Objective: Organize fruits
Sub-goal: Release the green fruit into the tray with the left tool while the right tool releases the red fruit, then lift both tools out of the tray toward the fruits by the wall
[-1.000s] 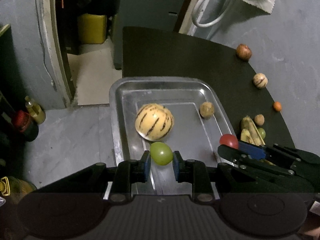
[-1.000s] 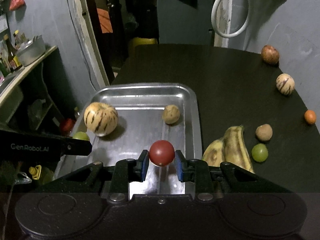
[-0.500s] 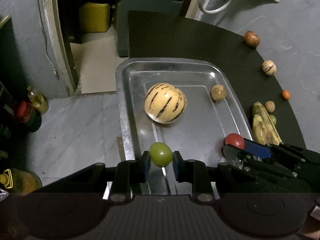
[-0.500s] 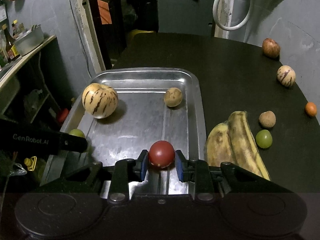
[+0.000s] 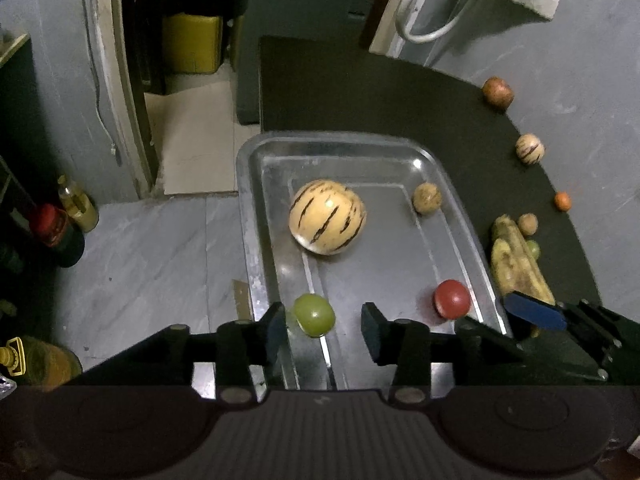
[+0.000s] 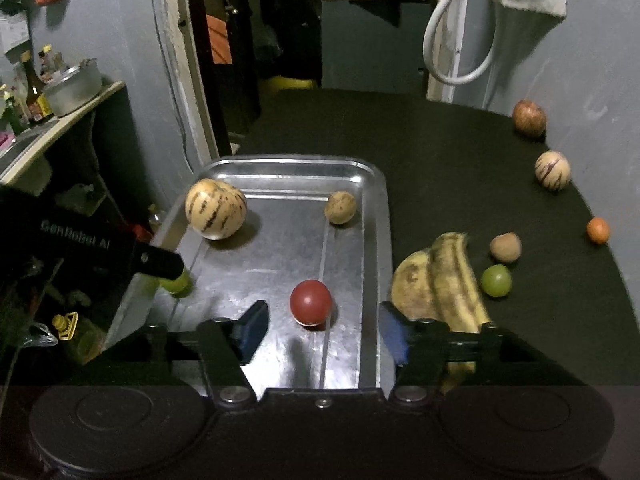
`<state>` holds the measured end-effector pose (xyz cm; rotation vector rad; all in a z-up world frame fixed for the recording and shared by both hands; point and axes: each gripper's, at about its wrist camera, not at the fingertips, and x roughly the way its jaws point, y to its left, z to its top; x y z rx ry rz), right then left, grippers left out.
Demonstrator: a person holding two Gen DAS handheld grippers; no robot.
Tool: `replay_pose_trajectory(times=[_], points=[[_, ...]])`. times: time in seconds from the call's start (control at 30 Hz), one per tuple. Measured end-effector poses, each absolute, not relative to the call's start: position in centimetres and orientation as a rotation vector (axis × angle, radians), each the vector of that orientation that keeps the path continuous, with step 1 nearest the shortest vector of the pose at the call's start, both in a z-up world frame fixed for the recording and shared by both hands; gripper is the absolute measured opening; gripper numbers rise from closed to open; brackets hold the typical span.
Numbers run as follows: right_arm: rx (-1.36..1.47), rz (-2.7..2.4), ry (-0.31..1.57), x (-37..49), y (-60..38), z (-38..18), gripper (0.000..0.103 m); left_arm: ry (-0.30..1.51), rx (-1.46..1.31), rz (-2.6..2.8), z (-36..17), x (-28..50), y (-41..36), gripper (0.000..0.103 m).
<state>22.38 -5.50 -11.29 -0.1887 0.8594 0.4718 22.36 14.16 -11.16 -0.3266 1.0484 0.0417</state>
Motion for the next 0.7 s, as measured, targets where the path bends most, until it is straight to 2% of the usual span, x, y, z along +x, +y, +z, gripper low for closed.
replay_pose_trajectory(times=[0.07, 0.17, 0.3, 0.37, 0.7], points=[[-0.183, 0.473, 0.849, 21.7, -6.4, -10.2, 0.077, 1.027, -0.330, 0.043, -10.3, 21.9, 14.2, 0.067], [-0.164, 0.468, 0.855, 21.0, -7.7, -8.7, 0.089, 0.994, -0.328, 0.035, -8.9, 20.9, 14.2, 0.083], [-0.139, 0.449, 0.869, 19.9, -9.1, -6.8, 0.099, 0.972, -0.327, 0.028, -7.5, 19.4, 14.1, 0.092], [-0.137, 0.440, 0.878, 19.4, -9.7, -5.9, 0.101, 0.975, -0.332, 0.024, -7.0, 18.4, 14.1, 0.102], [-0.191, 0.296, 1.031, 15.4, -14.9, -3.8, 0.102, 1.160, -0.207, -0.202, -8.1, 15.0, 11.5, 0.102]])
